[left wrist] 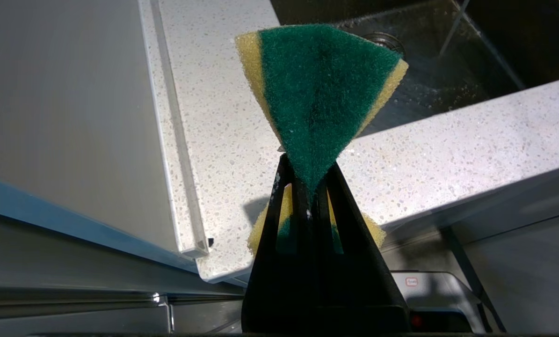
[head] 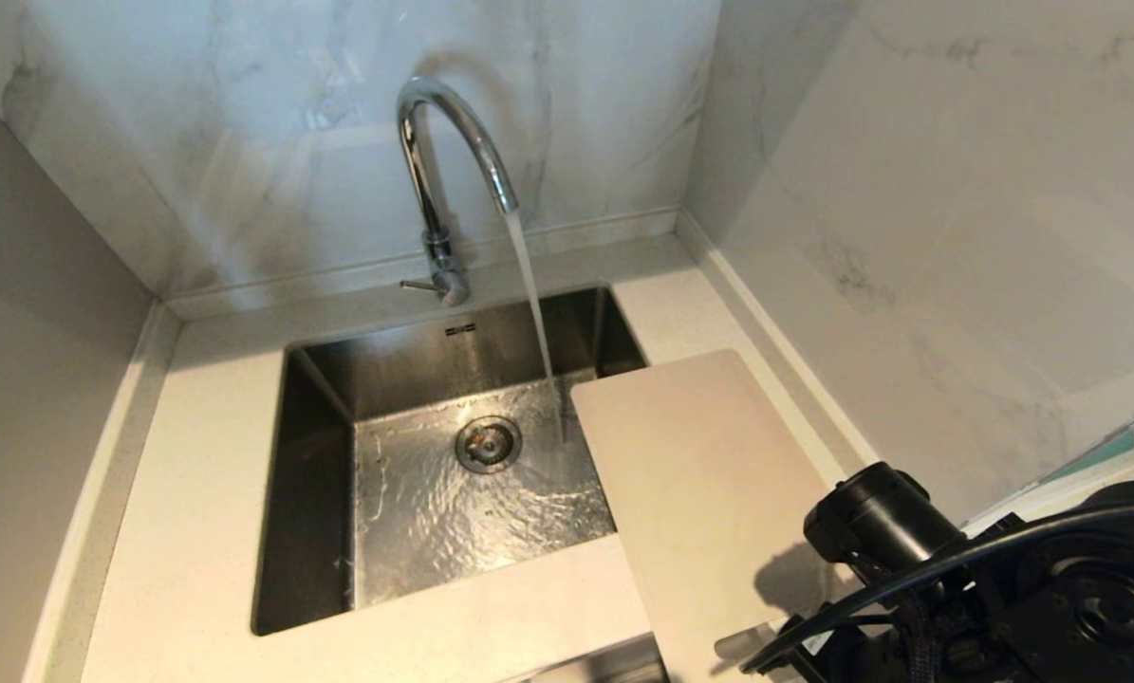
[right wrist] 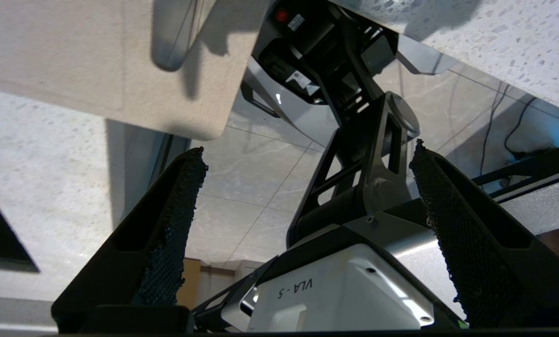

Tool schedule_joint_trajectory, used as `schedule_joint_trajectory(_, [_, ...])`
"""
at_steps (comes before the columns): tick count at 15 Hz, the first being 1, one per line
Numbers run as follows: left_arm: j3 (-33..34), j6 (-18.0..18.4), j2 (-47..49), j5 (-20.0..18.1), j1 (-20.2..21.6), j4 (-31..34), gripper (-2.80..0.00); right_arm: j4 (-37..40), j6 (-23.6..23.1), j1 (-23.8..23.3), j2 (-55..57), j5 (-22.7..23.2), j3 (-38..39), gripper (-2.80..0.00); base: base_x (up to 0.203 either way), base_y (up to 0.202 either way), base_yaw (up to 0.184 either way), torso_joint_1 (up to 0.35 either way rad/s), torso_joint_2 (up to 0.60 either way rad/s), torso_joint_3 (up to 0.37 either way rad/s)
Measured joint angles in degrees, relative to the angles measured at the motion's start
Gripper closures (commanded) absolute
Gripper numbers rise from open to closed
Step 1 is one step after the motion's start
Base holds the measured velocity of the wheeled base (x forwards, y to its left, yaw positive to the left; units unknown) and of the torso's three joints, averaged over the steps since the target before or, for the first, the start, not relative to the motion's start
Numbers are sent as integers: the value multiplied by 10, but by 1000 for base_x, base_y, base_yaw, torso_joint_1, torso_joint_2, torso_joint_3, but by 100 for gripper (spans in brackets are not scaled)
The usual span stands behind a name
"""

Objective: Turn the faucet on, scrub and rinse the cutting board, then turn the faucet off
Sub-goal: Pick up the cutting board

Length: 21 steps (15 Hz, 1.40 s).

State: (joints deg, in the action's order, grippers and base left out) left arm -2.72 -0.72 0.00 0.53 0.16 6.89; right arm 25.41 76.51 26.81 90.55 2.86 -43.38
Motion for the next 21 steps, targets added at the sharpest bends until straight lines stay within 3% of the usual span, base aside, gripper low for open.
schedule_joint_trajectory(21, [0,0,0,0,0,0,0,-36,16,-52,120,-22,-23,-280,0,0,0,0,0,0])
